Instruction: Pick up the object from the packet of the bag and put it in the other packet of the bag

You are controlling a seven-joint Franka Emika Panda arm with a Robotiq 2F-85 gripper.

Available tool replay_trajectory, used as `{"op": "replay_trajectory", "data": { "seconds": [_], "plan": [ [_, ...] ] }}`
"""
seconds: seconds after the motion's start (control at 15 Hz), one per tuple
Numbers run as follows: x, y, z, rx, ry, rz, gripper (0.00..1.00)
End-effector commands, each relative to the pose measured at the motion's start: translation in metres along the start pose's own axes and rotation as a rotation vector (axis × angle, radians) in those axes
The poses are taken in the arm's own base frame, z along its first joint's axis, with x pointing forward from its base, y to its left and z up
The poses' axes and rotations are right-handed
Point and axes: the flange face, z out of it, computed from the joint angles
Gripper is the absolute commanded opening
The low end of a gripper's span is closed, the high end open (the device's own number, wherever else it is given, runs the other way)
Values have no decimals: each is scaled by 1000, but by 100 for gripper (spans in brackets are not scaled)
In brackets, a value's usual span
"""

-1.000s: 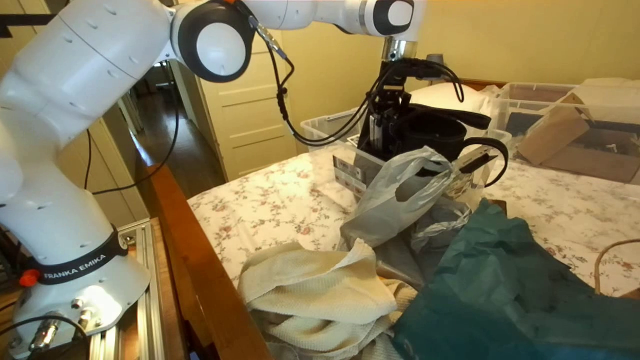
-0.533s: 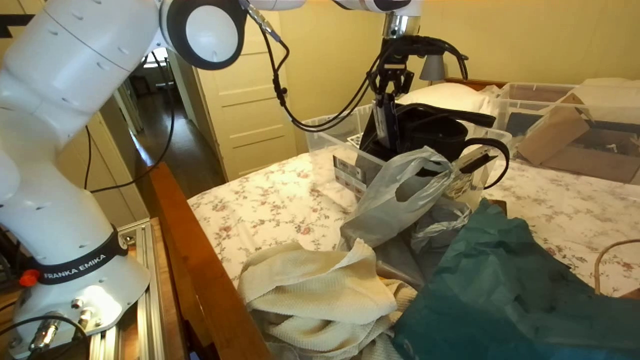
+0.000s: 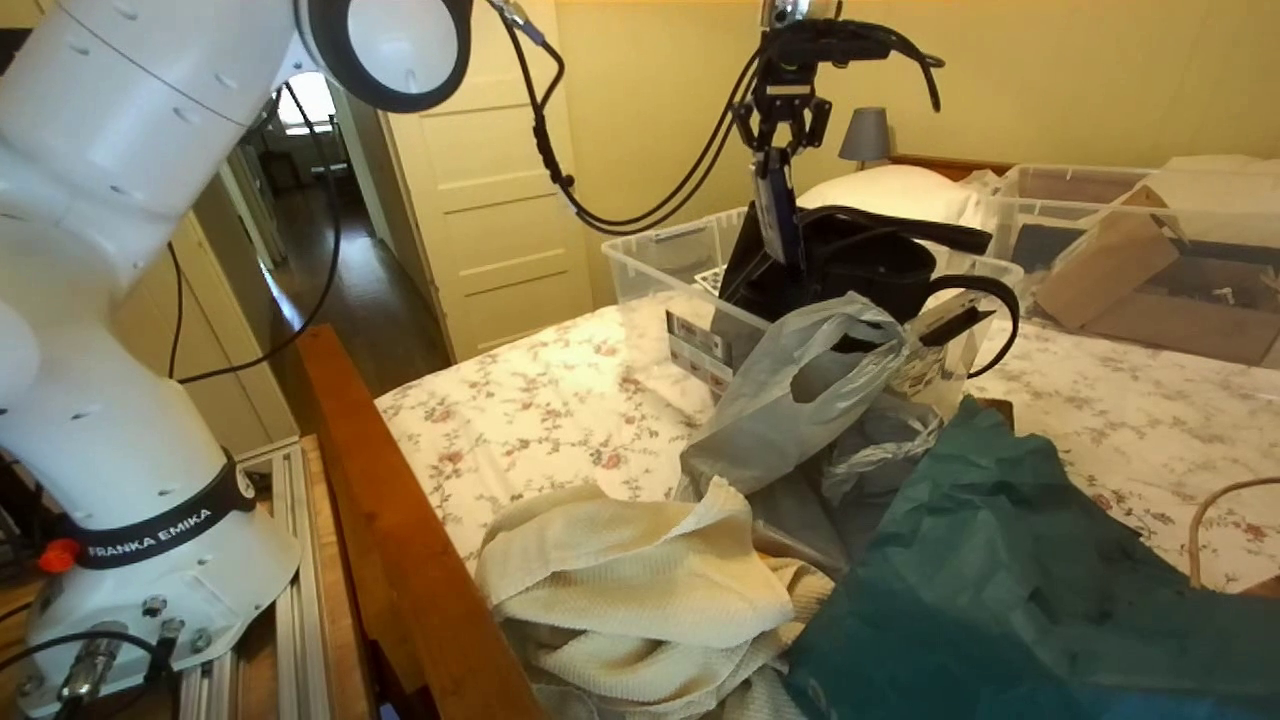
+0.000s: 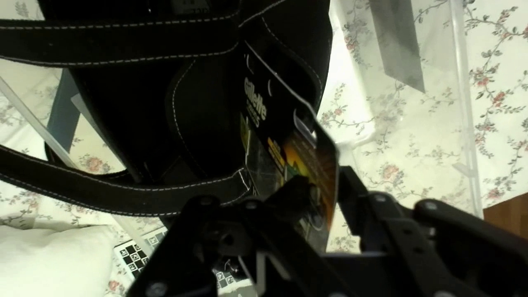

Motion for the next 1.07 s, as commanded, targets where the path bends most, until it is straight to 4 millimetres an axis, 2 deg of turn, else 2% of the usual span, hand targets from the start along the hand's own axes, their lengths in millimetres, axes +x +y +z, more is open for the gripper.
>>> {"op": "replay_trajectory", "data": {
  "seconds": [0.0,0.27,0.4,1.0],
  "plan": [
    [10,-15,-41,-38,28,30,7],
    [13,-20,-73,-108,34,58,7],
    [13,-19,-80,-140,37,71,7],
    [1,-8,-84,-198,48,131,7]
  ]
}}
